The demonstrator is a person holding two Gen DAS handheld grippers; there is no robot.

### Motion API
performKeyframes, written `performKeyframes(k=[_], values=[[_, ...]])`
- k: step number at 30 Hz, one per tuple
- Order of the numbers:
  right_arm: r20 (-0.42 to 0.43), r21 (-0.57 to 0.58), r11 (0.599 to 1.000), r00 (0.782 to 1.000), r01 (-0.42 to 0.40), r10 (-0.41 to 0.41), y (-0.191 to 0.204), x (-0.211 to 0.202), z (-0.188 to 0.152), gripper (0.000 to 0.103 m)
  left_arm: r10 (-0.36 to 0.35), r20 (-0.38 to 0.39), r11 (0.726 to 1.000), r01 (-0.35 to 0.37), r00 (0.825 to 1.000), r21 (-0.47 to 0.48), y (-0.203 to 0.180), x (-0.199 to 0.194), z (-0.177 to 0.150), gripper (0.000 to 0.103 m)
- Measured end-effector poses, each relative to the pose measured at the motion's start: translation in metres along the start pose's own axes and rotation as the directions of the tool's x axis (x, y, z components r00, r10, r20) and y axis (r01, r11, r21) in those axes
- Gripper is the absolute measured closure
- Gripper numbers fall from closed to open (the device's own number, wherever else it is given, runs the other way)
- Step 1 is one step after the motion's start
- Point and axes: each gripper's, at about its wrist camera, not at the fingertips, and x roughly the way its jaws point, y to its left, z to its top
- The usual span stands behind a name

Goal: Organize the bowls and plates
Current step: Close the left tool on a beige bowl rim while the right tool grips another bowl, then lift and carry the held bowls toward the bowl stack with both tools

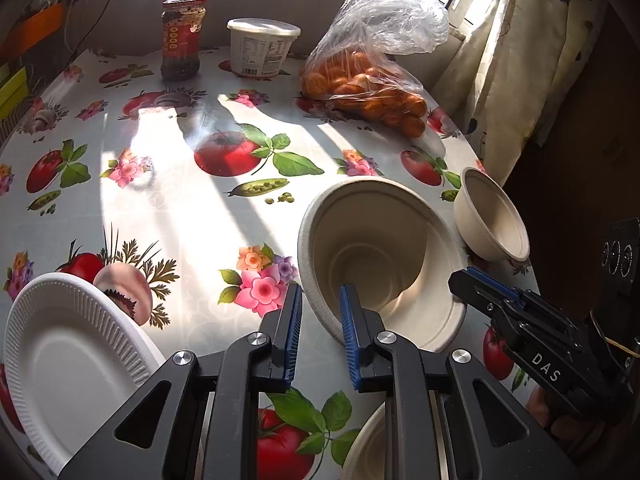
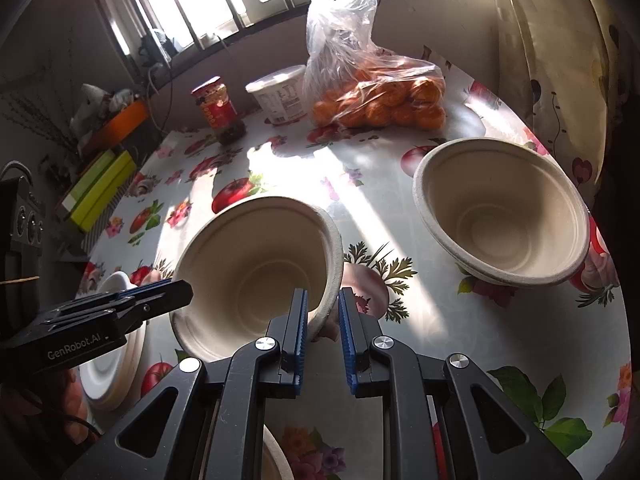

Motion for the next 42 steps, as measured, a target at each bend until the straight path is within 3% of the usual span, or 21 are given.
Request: performKeyframes(k=[23,42], values=[[0.013,0.013,1.000,1.000,0.000,0.000,-0.002,-0.004,0.000,0.087,0.000,0.010,1.000,0.000,1.000,0.011,-0.006,-0.002,0.000,0.086],[0.082,0.005,1.000,0.997,0.006,-0.006,0.013,-0.051,-0.007,0.087,-0.040,0.059,0.999,0.038,0.997,0.035,-0.017,-0.040,-0.011,0.086]])
